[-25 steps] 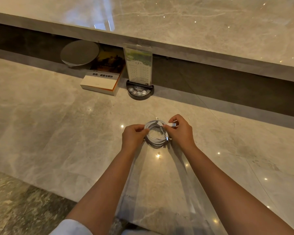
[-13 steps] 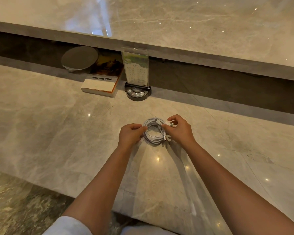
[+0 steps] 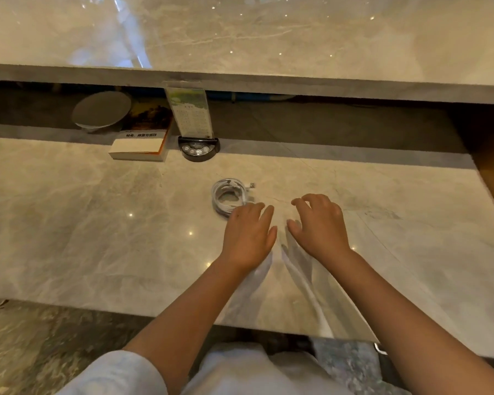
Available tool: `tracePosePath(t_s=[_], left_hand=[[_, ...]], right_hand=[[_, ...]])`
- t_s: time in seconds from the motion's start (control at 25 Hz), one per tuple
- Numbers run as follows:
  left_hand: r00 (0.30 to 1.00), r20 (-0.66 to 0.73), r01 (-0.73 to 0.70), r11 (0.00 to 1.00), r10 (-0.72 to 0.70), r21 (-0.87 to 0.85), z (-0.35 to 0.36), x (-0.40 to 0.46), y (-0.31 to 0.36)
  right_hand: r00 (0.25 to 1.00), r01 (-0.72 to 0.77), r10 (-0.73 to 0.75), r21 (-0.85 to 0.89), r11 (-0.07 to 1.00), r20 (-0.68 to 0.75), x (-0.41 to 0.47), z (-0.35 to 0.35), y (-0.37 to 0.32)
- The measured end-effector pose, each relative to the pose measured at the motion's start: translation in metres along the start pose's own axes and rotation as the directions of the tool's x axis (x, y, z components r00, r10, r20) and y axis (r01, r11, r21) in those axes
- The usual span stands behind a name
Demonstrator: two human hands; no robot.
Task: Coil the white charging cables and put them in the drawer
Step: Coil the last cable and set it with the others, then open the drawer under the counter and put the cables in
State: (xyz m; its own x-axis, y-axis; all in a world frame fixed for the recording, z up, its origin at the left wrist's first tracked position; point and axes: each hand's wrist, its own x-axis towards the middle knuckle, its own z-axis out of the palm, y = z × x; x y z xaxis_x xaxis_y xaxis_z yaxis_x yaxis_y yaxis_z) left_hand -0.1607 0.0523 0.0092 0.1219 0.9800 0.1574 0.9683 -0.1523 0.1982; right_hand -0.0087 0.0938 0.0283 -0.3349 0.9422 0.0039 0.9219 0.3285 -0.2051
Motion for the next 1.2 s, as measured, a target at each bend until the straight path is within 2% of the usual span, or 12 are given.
tracePosePath(t_s=[0.12,0.28,0.44,0.52,0.64,0.72,0.76,0.88,1.0,1.08,1.2], left_hand=[[0.998,0.064,0.013,1.0,-0.014,0.01,0.011,-0.02,0.035],[0.995,0.087,0.061,0.997,-0.057,-0.045,0.034,-0.048,0.093],[0.982,0.165,0.104,0.993,-0.094,-0.052,0.054,-0.076,0.147],[0.959,0.249,0.145,0.989,-0.135,-0.023,0.064,-0.081,0.155],[0.898,0.397,0.187,0.981,-0.192,0.052,0.081,-0.09,0.147],[0.883,0.43,0.182,0.982,-0.187,0.054,0.09,-0.096,0.141],[0.891,0.415,0.18,0.982,-0.184,0.049,0.094,-0.098,0.14],[0.923,0.334,0.183,0.982,-0.191,0.057,0.1,-0.103,0.143],[0.929,0.288,0.221,0.973,-0.231,0.07,0.105,-0.109,0.146],[0.935,0.261,0.231,0.97,-0.241,0.071,0.107,-0.112,0.147],[0.947,0.22,0.227,0.972,-0.235,0.06,0.109,-0.113,0.148]], right_hand=[[0.998,-0.059,0.059,0.013,0.998,0.002,-0.043,-0.009,0.031],[0.998,-0.052,0.054,0.036,0.998,-0.041,-0.103,-0.008,0.07],[0.997,-0.073,0.074,0.063,0.995,-0.008,-0.157,0.001,0.1],[0.995,-0.1,0.102,0.116,0.988,-0.012,-0.183,0.006,0.111],[0.983,-0.102,0.123,0.16,0.982,-0.133,-0.232,0.026,0.127],[0.967,-0.114,0.147,0.164,0.98,-0.207,-0.265,0.048,0.137],[0.966,-0.129,0.163,0.173,0.976,-0.2,-0.279,0.061,0.141],[0.979,-0.197,0.202,0.126,0.972,-0.023,-0.291,0.101,0.15],[0.938,-0.277,0.27,0.001,0.961,0.218,-0.28,0.133,0.155],[0.905,-0.318,0.32,-0.053,0.946,0.281,-0.274,0.146,0.157],[0.907,-0.317,0.326,-0.077,0.945,0.265,-0.276,0.153,0.158]])
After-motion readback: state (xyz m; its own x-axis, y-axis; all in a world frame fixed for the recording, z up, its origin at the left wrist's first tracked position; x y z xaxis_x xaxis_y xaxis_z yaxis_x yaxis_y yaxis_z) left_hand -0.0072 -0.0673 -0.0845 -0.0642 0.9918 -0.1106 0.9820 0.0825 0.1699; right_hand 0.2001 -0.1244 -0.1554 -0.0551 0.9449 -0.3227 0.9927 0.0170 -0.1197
